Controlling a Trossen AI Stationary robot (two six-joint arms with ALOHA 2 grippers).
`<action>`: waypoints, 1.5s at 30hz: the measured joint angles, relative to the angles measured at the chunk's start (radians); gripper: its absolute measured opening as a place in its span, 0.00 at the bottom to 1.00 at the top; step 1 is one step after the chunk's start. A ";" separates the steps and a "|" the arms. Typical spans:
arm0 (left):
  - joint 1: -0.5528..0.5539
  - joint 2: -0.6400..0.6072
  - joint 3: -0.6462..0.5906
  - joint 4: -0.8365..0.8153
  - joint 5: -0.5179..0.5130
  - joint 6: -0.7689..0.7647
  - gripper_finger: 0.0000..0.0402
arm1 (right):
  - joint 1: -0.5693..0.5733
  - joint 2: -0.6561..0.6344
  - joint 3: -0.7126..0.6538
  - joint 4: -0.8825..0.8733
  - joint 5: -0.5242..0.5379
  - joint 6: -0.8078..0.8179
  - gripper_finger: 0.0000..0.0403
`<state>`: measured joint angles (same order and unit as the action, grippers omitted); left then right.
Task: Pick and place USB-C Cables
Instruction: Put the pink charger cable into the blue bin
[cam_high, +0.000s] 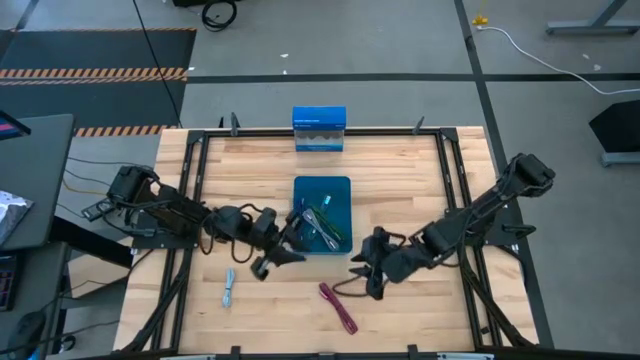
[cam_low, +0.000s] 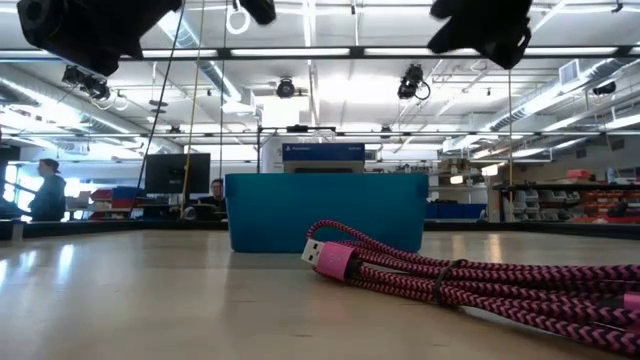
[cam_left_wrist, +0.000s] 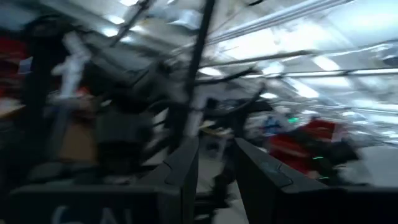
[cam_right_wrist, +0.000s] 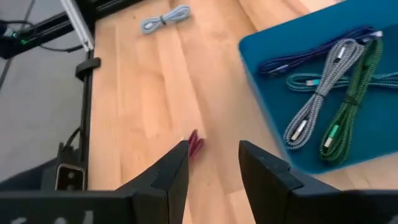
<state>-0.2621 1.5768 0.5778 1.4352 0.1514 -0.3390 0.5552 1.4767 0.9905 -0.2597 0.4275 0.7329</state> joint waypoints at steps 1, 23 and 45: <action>-0.007 -0.001 0.000 0.013 0.018 -0.015 0.27 | 0.010 0.009 0.000 0.026 0.002 -0.005 0.36; -0.262 -0.005 0.567 -1.549 -0.720 -0.260 0.26 | 0.128 0.291 0.175 -0.007 -0.038 -0.021 0.36; -0.539 0.032 0.624 -1.800 -1.136 -0.509 0.26 | 0.049 0.687 0.565 -0.432 -0.172 0.258 0.36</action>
<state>-0.8015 1.6087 1.2018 -0.3650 -0.9847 -0.8476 0.6041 2.1639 1.5551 -0.6918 0.2554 0.9913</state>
